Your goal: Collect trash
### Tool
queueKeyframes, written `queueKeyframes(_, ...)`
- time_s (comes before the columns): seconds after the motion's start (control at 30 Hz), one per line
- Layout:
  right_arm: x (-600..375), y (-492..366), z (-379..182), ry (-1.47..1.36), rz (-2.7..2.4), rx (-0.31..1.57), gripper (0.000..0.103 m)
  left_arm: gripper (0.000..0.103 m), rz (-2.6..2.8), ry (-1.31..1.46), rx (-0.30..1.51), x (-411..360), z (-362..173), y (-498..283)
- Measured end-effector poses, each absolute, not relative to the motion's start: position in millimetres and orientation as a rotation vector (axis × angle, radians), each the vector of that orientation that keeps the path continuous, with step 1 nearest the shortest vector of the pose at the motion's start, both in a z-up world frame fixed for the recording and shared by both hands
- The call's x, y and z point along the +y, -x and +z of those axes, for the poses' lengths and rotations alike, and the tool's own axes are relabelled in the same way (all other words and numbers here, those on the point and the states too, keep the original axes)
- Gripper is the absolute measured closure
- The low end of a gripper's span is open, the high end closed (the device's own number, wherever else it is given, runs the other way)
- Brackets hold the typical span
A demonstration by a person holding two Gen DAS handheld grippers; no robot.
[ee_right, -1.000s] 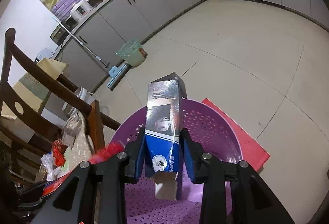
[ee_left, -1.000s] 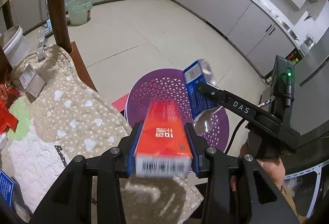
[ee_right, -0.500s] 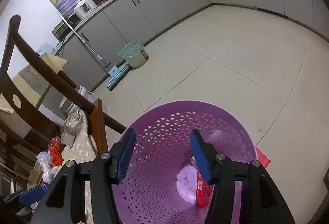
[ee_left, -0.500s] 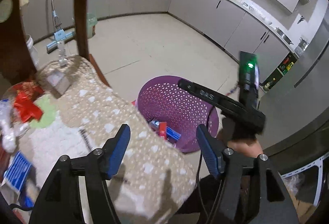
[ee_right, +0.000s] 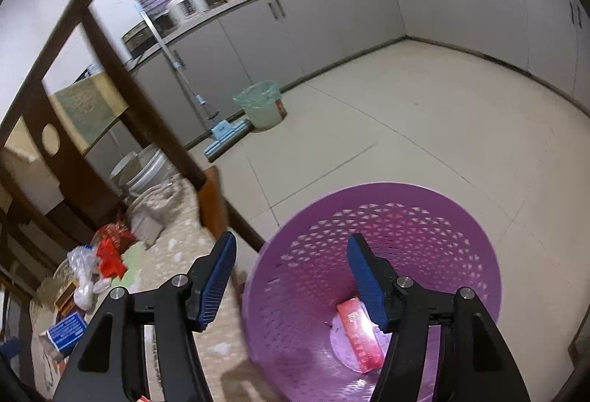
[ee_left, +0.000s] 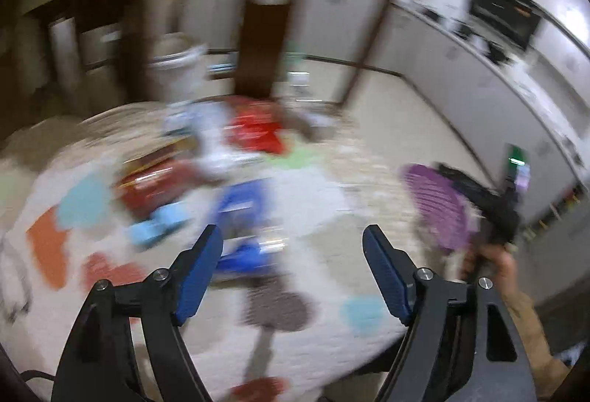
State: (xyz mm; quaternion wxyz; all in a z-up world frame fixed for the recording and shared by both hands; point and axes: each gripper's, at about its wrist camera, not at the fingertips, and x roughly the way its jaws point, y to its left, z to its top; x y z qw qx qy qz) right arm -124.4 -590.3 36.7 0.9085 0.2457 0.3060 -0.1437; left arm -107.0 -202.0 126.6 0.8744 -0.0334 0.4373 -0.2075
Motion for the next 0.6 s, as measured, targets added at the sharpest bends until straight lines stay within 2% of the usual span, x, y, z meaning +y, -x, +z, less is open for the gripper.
queueKeyframes(0.13, -550.0, 115.5, 44.5, -0.418, -0.232, 0.625, 0.032, 0.026, -0.32, 0.112, 0.946, -154.5, 111.6, 102.2)
queueKeyframes(0.27, -503.2, 102.0, 44.4, -0.294, -0.148, 0.652, 0.029, 0.026, -0.309, 0.175, 0.973, -138.8, 99.3, 94.0)
queueKeyframes(0.4, -475.7, 91.0, 36.5, -0.24, -0.089, 0.687, 0.029, 0.026, -0.368, 0.147, 0.964, -154.2, 98.9, 84.7)
queueKeyframes(0.6, -469.7, 79.9, 24.8, -0.367, 0.046, 0.747, 0.029, 0.024, -0.479, 0.031, 0.997, -208.5, 83.2, 45.6)
